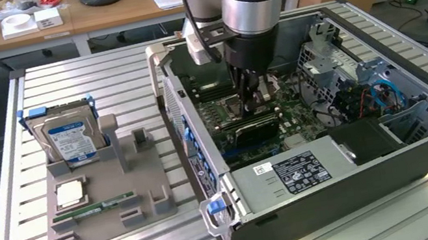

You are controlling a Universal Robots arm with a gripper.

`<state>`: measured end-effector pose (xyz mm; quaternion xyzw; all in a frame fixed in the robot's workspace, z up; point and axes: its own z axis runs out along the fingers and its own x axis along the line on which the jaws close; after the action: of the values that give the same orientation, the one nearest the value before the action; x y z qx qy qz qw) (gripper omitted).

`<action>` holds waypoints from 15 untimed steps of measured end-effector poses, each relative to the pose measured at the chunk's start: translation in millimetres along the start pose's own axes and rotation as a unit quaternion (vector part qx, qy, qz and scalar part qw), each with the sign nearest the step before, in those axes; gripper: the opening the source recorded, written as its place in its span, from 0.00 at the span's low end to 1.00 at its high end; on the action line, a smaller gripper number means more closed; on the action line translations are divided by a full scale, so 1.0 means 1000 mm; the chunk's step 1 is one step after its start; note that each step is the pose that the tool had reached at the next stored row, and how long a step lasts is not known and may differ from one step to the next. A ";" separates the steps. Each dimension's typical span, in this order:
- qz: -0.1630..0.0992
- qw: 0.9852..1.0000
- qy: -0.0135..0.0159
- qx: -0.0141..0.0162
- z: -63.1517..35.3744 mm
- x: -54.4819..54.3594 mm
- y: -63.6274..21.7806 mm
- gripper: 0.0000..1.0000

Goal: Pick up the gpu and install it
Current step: 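Press down on the gpu until it lock into place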

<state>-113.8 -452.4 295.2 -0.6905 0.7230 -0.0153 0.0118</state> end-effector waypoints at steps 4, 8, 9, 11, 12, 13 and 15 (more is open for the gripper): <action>0.001 1.000 0.000 -0.004 0.0000 0.000 -0.0001 0.11; 0.002 1.000 -0.001 -0.005 0.0012 0.000 -0.0025 0.11; 0.003 1.000 -0.002 -0.005 0.0015 0.000 -0.0033 0.11; 0.004 1.000 -0.002 -0.006 0.0021 -0.001 -0.0049 0.11; 0.004 1.000 -0.002 -0.007 0.0025 -0.001 -0.0056 0.11; 0.005 1.000 -0.001 -0.008 0.0028 -0.001 -0.0062 0.11; 0.006 1.000 -0.001 -0.009 0.0035 -0.002 -0.0069 0.11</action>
<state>-106.7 -450.8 291.9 -0.6860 0.7275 -0.0079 0.0068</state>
